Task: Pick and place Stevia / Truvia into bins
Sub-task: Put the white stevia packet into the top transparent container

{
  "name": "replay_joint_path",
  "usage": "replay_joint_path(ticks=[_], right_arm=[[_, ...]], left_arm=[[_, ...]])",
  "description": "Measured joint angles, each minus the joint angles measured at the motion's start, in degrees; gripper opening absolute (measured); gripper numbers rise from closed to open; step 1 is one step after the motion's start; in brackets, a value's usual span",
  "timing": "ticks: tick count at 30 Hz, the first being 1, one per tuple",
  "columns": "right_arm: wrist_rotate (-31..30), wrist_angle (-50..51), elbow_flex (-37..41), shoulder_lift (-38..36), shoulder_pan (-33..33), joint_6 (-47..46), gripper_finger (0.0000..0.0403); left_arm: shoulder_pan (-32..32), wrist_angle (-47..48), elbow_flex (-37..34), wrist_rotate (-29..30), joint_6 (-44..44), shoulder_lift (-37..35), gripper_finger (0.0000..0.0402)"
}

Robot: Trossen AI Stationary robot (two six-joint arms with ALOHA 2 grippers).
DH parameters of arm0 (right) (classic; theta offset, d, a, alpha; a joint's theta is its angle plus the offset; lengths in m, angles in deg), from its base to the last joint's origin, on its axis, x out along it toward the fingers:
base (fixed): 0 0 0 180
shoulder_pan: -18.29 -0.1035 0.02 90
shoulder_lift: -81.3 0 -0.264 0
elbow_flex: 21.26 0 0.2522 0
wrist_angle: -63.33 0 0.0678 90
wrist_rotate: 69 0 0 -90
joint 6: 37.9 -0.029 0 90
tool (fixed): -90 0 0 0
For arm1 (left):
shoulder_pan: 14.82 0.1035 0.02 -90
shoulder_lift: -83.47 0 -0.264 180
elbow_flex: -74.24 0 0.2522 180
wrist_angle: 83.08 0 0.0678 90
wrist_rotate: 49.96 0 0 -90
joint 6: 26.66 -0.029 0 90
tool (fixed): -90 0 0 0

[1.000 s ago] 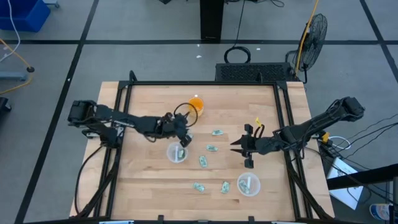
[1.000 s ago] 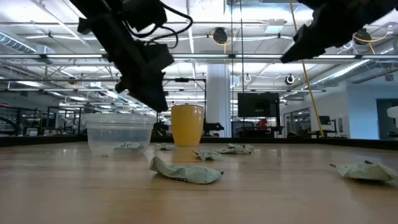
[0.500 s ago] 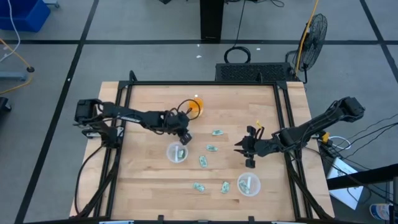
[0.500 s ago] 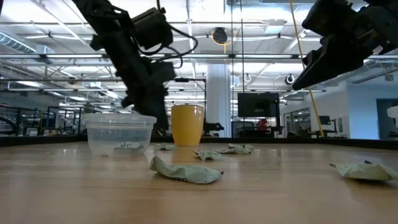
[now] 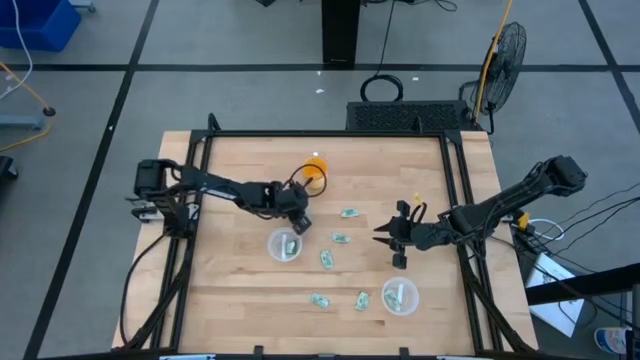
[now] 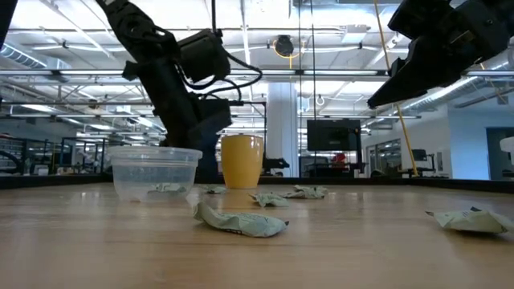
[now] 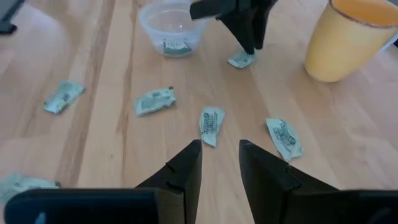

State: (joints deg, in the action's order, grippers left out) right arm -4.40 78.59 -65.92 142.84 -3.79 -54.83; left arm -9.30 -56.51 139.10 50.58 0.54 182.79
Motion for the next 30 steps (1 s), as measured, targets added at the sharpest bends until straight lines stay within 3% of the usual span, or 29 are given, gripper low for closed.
replay_joint_path(ticks=[12,19,21,30], right_arm=[[0.00,-0.02,0.00,0.00,-0.02,-0.18,0.0100],[0.06,0.04,-0.02,0.00,-0.04,-0.20,0.0100],[0.06,0.02,-0.02,0.00,-0.04,-0.20,0.0100],[0.04,0.02,-0.02,0.00,-0.02,0.65,0.0100]], left_arm=[[0.05,0.49,-0.07,1.49,0.09,1.83,0.0102],[0.09,0.51,-0.07,1.76,-0.11,1.78,0.0013],[0.06,0.41,-0.07,1.74,-0.46,1.67,0.0009],[-3.04,1.08,1.19,1.57,-1.39,-8.71,0.0003]])
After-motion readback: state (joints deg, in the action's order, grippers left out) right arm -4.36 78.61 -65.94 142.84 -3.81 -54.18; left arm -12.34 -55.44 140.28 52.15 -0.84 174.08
